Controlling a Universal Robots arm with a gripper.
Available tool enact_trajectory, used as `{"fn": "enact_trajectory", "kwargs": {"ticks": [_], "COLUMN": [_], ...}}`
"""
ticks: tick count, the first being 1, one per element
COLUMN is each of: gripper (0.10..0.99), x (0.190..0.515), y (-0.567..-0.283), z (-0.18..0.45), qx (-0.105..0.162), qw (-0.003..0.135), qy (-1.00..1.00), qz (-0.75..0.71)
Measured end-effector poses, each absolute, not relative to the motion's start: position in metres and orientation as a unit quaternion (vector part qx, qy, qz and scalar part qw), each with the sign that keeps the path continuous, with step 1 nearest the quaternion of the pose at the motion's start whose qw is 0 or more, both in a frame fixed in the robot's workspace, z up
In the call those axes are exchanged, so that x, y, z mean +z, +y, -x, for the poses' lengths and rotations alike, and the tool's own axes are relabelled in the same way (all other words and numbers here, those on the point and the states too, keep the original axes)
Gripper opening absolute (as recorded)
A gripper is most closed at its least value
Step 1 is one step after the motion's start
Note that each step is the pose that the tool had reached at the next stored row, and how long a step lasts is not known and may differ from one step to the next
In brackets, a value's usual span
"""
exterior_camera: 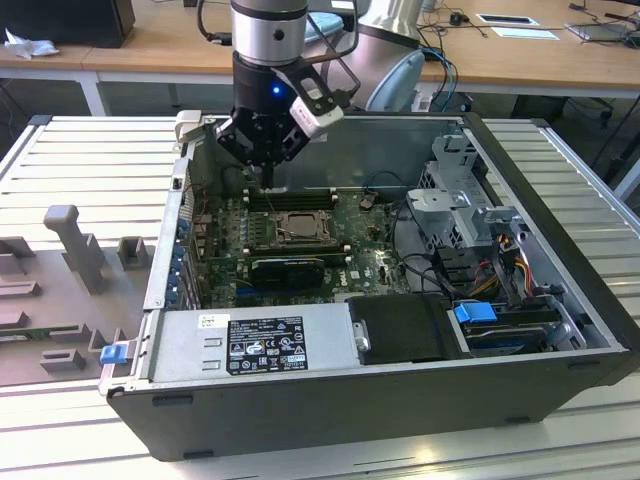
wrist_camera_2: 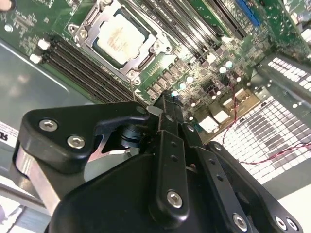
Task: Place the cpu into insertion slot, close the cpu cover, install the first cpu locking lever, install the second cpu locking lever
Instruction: 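Install the first cpu locking lever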
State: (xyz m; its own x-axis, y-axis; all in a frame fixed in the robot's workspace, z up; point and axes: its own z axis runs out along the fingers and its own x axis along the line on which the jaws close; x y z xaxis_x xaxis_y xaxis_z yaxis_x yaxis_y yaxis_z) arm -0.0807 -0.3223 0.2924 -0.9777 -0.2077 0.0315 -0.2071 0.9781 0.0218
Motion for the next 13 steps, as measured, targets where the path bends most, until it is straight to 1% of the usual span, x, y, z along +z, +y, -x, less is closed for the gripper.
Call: {"fn": "enact_trajectory", "kwargs": {"ticks": [13], "gripper": [0.106], "x": [0.285], "y": [-0.3223], "z": [0.0855], "qx": [-0.009], "qw": [0.017], "qy": [-0.995], "qz": [-0.101]}}
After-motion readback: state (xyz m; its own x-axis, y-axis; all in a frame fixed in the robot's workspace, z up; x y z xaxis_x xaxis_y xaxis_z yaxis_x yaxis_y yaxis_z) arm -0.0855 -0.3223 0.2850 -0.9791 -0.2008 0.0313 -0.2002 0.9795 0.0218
